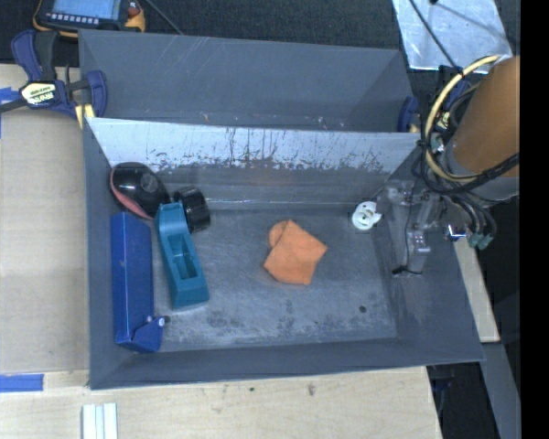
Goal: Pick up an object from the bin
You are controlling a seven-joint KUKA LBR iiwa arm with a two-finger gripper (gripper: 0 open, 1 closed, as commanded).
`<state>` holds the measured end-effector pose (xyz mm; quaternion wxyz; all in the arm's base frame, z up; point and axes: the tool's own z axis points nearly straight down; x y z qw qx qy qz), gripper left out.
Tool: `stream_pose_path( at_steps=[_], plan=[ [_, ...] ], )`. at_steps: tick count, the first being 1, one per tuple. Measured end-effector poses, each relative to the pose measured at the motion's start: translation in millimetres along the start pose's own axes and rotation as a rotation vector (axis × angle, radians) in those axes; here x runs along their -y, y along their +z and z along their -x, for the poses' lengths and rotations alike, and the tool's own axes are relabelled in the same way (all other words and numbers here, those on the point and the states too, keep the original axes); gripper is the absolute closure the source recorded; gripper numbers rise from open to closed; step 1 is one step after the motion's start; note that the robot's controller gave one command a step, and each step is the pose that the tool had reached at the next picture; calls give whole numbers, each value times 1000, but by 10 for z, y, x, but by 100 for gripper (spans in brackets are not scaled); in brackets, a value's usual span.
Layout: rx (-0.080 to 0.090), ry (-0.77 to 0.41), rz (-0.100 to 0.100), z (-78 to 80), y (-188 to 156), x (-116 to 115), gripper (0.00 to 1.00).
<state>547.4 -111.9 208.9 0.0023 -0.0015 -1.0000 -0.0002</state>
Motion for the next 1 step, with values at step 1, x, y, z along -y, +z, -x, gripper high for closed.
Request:
stream_pose_path(
  at_steps=[1],
  plan=[
    [8,-3,-1,17,-45,-4,0]
  ],
)
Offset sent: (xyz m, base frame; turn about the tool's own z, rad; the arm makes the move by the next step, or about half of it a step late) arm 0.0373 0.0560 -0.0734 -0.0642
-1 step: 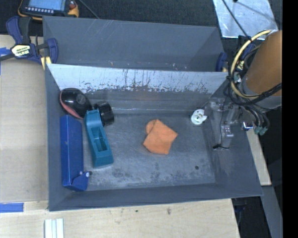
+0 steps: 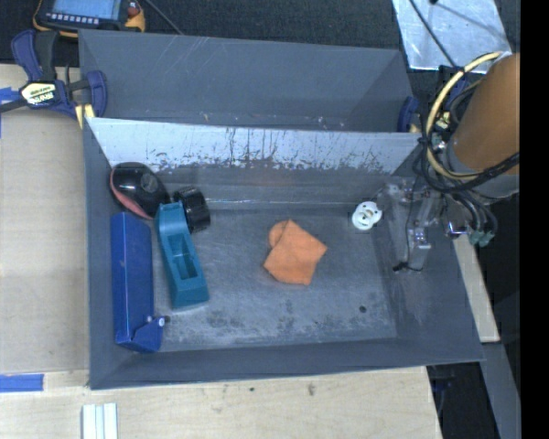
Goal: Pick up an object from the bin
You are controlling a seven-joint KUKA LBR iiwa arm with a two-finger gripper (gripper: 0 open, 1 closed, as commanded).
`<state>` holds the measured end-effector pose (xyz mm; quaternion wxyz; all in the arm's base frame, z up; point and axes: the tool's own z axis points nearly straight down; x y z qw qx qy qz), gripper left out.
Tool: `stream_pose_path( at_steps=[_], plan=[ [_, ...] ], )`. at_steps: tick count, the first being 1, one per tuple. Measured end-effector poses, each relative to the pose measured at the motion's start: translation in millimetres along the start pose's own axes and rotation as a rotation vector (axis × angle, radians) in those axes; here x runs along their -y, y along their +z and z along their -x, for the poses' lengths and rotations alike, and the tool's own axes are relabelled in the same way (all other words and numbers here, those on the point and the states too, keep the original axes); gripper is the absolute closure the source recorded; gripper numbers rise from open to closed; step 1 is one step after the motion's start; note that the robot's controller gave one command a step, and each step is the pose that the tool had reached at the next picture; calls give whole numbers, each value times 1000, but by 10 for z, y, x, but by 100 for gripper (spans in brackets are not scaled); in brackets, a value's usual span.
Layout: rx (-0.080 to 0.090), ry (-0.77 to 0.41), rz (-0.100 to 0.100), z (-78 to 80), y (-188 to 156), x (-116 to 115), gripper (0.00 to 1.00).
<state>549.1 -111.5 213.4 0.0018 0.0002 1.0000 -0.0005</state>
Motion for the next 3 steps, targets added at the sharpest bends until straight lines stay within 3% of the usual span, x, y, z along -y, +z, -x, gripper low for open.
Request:
stream_pose_path(
  at_steps=[1,2,3],
  plan=[
    [8,-36,-2,253,461,-332,0],
    [-5,-55,3,155,733,-502,0],
    [2,-50,1,91,1061,-668,0]
  ],
)
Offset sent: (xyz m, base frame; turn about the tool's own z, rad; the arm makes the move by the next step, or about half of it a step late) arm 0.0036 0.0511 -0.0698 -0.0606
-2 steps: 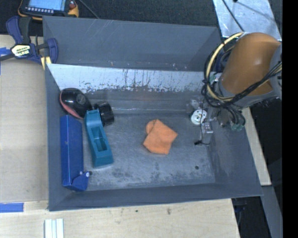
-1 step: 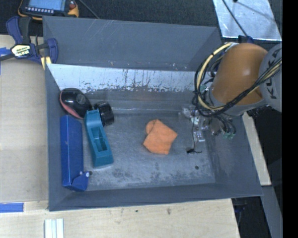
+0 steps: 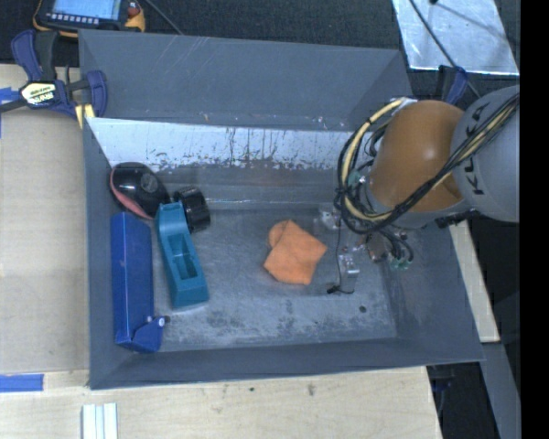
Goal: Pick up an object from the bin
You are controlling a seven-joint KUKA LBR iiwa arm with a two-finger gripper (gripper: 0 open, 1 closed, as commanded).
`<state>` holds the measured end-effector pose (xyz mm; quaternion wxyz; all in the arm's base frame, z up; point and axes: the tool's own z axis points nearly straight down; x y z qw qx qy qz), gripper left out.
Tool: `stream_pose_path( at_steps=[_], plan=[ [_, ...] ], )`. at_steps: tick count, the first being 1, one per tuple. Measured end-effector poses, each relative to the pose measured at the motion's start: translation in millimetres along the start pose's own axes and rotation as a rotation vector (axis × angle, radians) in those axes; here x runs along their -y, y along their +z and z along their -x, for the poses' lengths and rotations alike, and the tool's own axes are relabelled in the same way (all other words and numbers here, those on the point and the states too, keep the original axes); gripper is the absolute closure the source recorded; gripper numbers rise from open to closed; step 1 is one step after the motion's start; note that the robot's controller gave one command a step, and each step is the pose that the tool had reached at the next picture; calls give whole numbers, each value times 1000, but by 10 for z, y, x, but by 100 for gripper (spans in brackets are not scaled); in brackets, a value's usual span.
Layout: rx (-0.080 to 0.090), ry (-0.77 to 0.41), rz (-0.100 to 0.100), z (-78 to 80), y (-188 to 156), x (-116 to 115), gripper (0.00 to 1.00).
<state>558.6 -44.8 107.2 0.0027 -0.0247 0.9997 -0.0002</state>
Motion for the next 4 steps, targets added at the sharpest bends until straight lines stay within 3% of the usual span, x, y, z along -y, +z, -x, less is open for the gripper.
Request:
stream_pose_path(
  at_steps=[1,2,4],
  plan=[
    [-3,10,1,-22,308,-124,0],
    [2,-40,0,310,355,-340,100],
    [3,-43,0,311,355,-339,100]
  ],
)
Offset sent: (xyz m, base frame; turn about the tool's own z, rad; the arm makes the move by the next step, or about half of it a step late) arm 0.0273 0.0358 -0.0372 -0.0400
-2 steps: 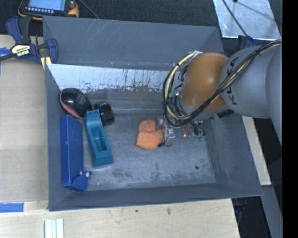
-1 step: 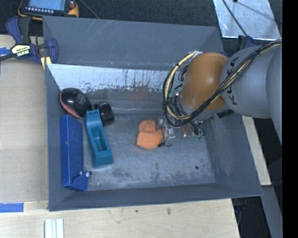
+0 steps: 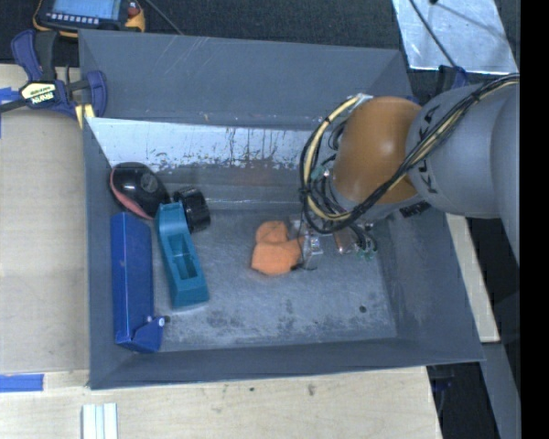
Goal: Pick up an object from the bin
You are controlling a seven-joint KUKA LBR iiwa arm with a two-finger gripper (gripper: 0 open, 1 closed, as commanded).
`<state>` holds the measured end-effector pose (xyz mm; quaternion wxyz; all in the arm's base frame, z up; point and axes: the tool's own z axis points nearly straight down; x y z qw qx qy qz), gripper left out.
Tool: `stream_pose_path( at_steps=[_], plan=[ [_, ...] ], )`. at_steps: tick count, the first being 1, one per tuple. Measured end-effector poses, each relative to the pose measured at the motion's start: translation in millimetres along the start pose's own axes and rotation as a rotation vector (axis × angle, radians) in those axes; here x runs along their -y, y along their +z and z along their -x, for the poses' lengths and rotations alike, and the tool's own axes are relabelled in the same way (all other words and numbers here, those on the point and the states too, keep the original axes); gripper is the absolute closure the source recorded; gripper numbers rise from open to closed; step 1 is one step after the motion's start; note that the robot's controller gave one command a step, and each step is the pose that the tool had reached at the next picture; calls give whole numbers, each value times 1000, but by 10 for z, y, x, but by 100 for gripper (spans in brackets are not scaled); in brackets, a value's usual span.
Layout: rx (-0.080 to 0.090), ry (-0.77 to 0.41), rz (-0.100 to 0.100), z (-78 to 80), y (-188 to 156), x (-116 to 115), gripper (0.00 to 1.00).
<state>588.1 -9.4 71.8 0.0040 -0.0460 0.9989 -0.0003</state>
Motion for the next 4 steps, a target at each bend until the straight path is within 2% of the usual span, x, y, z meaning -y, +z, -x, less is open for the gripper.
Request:
stream_pose_path(
  at_steps=[4],
  plan=[
    [0,-1,0,0,0,0,100]
  ],
)
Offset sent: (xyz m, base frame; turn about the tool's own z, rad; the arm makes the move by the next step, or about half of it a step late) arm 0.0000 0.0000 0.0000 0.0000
